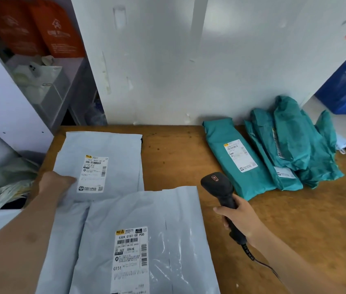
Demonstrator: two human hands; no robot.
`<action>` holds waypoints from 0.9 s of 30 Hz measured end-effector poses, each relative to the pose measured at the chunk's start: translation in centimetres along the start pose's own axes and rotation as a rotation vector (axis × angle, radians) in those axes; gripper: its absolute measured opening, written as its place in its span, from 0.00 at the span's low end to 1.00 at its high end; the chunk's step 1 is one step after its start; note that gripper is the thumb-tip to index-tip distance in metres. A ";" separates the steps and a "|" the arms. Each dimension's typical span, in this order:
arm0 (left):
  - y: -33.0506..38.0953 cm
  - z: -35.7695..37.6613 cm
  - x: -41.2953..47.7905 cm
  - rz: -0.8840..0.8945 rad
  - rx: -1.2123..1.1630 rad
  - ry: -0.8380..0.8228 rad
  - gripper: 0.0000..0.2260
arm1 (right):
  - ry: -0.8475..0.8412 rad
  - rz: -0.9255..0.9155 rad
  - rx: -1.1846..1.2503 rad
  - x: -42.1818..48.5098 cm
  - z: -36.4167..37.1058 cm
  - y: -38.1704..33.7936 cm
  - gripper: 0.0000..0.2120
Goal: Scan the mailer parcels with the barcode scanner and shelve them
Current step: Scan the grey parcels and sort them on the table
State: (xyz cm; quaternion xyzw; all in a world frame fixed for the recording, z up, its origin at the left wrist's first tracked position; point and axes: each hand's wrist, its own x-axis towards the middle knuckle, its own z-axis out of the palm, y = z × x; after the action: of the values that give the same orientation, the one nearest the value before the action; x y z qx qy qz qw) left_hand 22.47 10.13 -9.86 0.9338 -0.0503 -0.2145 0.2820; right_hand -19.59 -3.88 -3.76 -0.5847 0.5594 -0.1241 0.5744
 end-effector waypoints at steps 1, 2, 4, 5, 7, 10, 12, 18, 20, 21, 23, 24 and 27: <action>0.6 0.0 -0.5 0.063 0.030 0.031 0.25 | 0.004 0.002 -0.004 0.0 0.0 -0.1 0.07; 1.5 -0.1 -1.1 0.156 0.048 0.070 0.22 | 0.005 0.001 -0.009 -0.1 0.0 -0.2 0.08; 3.5 -0.6 -2.6 0.393 0.021 0.142 0.20 | 0.009 -0.004 0.005 -0.2 0.1 -0.4 0.08; 4.6 -0.9 -3.5 0.510 -0.002 0.168 0.19 | 0.013 -0.006 0.022 -0.4 0.0 -0.6 0.07; 7.2 -1.9 -6.0 0.676 -0.065 0.205 0.17 | 0.030 -0.009 0.054 -0.7 -0.2 -0.8 0.07; 10.8 -3.1 -10.2 0.754 -0.297 0.146 0.16 | 0.059 -0.020 0.124 -1.5 -1.2 -1.3 0.07; 12.3 -3.5 -12.6 0.716 -0.531 -0.021 0.19 | 0.062 -0.024 0.213 -2.2 -2.3 -1.7 0.06; 8.2 2.1 -20.9 0.360 -0.885 -0.528 0.14 | -0.030 -0.106 0.536 -6.8 -6.9 -2.4 0.18; 5.5 5.0 -24.0 0.360 -0.746 -0.525 0.15 | -0.053 -0.094 0.552 -8.5 -8.0 -2.3 0.10; 4.3 6.1 -25.2 0.368 -0.695 -0.525 0.15 | -0.051 -0.072 0.536 -9.1 -8.4 -2.1 0.07; 2.5 7.7 -26.8 0.372 -0.655 -0.524 0.14 | -0.053 -0.019 0.498 -9.9 -8.6 -1.5 0.04; 1.8 8.2 -27.3 0.371 -0.652 -0.526 0.14 | -0.057 0.010 0.493 -10.2 -8.6 -1.1 0.04; 0.7 8.7 -27.7 0.332 -0.690 -0.513 0.15 | -0.134 0.084 0.480 -10.8 -7.4 -0.4 0.05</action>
State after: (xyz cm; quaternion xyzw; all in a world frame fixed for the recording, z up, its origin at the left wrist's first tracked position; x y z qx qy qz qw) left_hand -6.22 11.10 -5.72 0.6815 -0.1930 -0.3946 0.5853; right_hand -28.95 0.64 4.18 -0.4147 0.4983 -0.1907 0.7371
